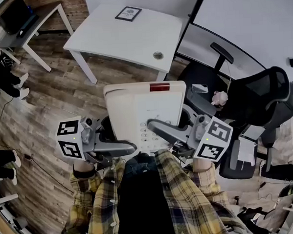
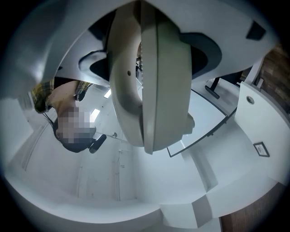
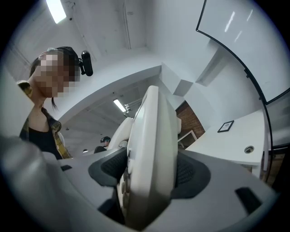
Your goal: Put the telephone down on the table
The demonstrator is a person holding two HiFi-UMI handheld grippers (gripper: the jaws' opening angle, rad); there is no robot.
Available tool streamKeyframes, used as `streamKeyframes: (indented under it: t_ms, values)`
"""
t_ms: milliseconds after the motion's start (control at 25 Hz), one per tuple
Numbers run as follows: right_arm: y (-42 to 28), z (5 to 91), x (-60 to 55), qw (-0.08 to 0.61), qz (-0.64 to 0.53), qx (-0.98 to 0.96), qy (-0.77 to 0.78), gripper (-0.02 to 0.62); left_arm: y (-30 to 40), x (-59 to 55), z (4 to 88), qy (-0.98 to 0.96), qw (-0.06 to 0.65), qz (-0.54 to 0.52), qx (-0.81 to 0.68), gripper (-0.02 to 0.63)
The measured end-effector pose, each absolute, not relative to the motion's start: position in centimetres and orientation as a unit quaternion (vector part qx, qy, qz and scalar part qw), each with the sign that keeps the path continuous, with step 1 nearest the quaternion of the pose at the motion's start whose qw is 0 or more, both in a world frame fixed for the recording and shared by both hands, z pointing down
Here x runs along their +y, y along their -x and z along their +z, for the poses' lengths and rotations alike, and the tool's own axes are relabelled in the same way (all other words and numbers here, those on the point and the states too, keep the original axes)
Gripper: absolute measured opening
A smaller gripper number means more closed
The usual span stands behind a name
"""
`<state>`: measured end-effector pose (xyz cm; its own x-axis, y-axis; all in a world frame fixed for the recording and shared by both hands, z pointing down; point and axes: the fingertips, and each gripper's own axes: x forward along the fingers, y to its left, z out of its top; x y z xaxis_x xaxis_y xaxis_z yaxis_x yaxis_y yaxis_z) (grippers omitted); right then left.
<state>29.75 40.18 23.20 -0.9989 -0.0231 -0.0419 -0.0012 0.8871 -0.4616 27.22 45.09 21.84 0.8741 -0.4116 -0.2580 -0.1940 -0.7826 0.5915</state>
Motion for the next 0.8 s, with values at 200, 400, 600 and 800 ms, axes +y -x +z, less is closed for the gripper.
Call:
streamKeyframes:
  t_ms: [200,400,600,800]
  values:
    - [-33.2,23.4,41.3,0.021,-0.236,0.972,-0.007,0.278,-30.8,46.4,22.0,-0.924,0.28,-0.191,-0.175,0.426]
    - [-32.9,23.4,41.3,0.018,-0.242,0.97,-0.014,0.278,-30.6,46.3,22.1,-0.92,0.285,-0.196,-0.185,0.426]
    - [-33.0,23.7,41.2,0.018,-0.242,0.97,-0.023,0.278,-30.8,46.3,22.4,-0.92,0.281,-0.195,-0.193,0.426]
    - [-31.3,24.1,39.5,0.01,-0.243,0.97,-0.024,0.278,-29.1,44.6,22.7,-0.917,0.283,-0.202,-0.194,0.426]
